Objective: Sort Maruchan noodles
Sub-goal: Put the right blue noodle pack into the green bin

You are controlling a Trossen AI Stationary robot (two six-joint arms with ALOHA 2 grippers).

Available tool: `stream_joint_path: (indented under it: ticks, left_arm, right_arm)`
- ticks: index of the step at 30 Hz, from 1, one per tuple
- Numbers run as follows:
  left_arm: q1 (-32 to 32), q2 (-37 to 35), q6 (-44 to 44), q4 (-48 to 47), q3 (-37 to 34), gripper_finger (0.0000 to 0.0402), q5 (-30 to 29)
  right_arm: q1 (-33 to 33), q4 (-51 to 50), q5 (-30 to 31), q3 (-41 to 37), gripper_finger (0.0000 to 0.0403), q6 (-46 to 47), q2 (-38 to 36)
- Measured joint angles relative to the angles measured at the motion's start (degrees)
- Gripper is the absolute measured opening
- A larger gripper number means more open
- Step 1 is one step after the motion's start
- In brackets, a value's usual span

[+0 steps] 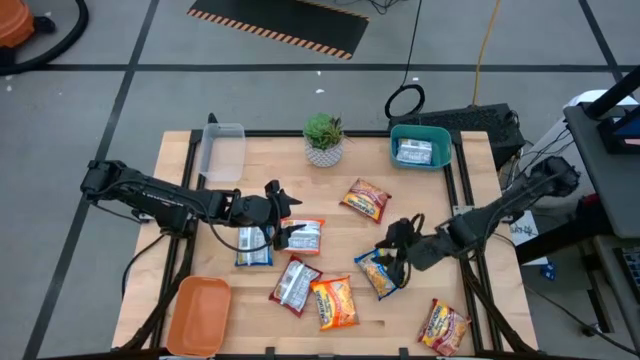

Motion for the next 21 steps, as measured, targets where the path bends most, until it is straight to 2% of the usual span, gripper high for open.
stream_joint_path:
  ticks: [7,13,21]
  left_arm:
    - [-0.95,0.00,-5.42,0.13,0.00,0.0317,-0.01]
    - [-3.18,0.00,-8.26,1.67,0.00,0.0317,0.00]
    - [-6.89,0.00,-10.74,3.06,0.00,0.0317,-0.02]
  right_arm:
    - [3.39,-0.25,0.03,0.17,0.0205,7.56,5.05]
    - [7.37,-0.21,-3.86,0.64,0.0205,12.58,6.26]
    - [15.45,-2.75,1.58,0.66,0.0205,24.75,6.26]
